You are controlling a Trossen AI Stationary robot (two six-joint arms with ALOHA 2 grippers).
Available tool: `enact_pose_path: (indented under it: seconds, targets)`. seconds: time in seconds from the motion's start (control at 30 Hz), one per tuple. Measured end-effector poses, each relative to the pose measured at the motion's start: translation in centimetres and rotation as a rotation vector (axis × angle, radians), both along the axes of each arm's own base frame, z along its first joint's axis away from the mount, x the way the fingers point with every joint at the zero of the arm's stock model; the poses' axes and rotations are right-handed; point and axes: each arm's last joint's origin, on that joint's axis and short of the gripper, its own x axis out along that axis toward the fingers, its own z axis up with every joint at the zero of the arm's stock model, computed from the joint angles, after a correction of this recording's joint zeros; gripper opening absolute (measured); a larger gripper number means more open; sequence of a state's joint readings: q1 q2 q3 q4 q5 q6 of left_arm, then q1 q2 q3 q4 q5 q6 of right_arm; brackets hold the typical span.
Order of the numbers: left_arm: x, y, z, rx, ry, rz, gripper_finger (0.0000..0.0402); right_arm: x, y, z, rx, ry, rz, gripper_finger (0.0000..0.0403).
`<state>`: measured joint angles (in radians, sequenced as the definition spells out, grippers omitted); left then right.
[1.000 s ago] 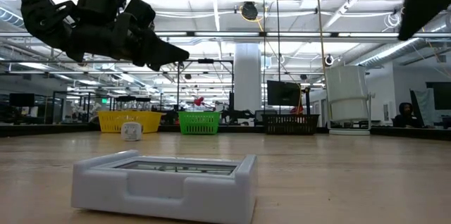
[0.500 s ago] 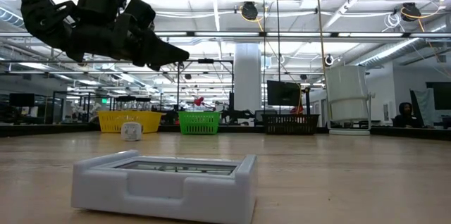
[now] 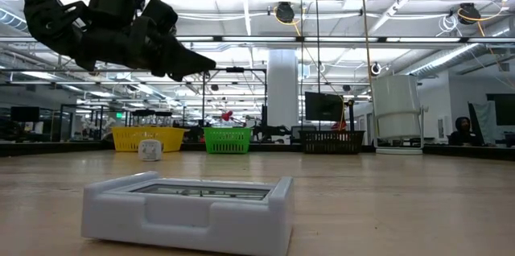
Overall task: Pick & Place Office items
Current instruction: Put the orange sand timer in the yellow bin
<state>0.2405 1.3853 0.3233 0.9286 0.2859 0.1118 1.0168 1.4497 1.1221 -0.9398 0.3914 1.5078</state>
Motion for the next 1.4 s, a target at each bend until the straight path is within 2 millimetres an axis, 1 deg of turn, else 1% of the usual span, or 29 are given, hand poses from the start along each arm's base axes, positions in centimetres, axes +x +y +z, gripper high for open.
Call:
enact_pose_path:
  seconds: [0.17, 0.33, 0.63, 0.83, 1.0, 1.17, 1.4]
  targets:
    - [0.0, 0.0, -0.1, 0.015, 0.013, -0.002, 0.0031, 0.1, 0.3, -0.4, -0.003, 0.013, 0.001, 0.0319]
    - [0.0, 0.0, -0.1, 0.013, 0.013, -0.002, 0.0031, 0.2, 0.2, -0.4, -0.025, -0.009, 0.005, 0.0328]
    - [0.0, 0.0, -0.1, 0.012, 0.014, -0.002, 0.0031, 0.8, 1.1, -1.9, -0.083, 0.008, 0.077, 0.0329]
    - [0.0, 0.0, -0.2, 0.009, 0.018, -0.002, 0.0031, 0.8, 1.2, -2.3, -0.083, 0.029, 0.095, 0.0327]
    - [0.0, 0.0, -0.2, 0.009, 0.019, -0.002, 0.0031, 0.5, 0.7, -3.4, -0.1, 0.05, 0.088, 0.0306]
    - [0.0, 0.0, -0.2, 0.009, 0.019, -0.002, 0.0031, 0.3, 0.7, -4.7, -0.048, 0.071, 0.105, 0.0271]
    - [0.0, 0.0, -0.2, 0.009, 0.019, -0.002, 0.0031, 0.4, 0.5, -4.8, -0.068, 0.06, 0.139, 0.0204]
